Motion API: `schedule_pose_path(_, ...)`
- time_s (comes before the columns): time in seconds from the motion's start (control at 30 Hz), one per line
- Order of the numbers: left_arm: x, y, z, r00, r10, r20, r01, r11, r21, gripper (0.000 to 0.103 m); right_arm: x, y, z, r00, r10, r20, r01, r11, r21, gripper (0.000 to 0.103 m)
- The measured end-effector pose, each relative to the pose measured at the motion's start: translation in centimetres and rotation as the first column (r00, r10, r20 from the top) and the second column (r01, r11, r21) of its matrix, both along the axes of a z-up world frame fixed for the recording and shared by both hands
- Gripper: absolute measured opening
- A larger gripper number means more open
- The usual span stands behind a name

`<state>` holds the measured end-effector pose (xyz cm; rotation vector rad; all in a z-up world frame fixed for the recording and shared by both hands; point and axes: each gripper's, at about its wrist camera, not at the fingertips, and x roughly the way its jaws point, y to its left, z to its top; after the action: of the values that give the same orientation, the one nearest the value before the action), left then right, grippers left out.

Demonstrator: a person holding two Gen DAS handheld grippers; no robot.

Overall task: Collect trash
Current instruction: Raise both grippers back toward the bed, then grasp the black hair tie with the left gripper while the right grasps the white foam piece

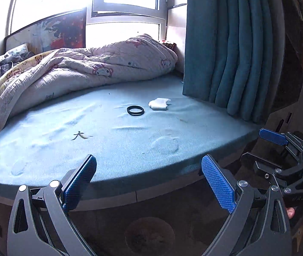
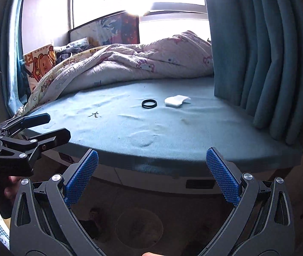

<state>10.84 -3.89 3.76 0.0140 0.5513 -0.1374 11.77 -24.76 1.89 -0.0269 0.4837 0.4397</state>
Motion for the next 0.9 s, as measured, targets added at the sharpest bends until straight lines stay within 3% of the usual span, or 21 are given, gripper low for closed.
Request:
schedule_pose_path(0.37,7.2,1.0,-0.8,0.997,0.057,-0.052,-0.056,0.998,0.014,0.097,6.2,-0.2,-0.3,0.997,-0.063,-0.036,0.062,0.998,-0.021,0.098)
schedule_pose_path(0.53,13.1,1.6,-2.4,0.991,0.081,-0.108,-0.078,0.997,0.024,0.097,9.8,-0.3,-1.1,0.995,-0.084,-0.058,0.082,0.996,-0.037,0.098)
schedule_pose_path(0.67,18.2,2.1,-3.6,0.984,0.066,-0.163,-0.071,0.997,-0.023,0.097,12.6,-0.2,-1.6,0.994,-0.094,-0.064,0.091,0.995,-0.05,0.098)
schedule_pose_path(0.9,26.7,1.8,-5.8,0.962,0.081,-0.259,-0.096,0.994,-0.044,0.097,18.7,0.5,-2.1,0.989,-0.11,-0.104,0.101,0.991,-0.082,0.098)
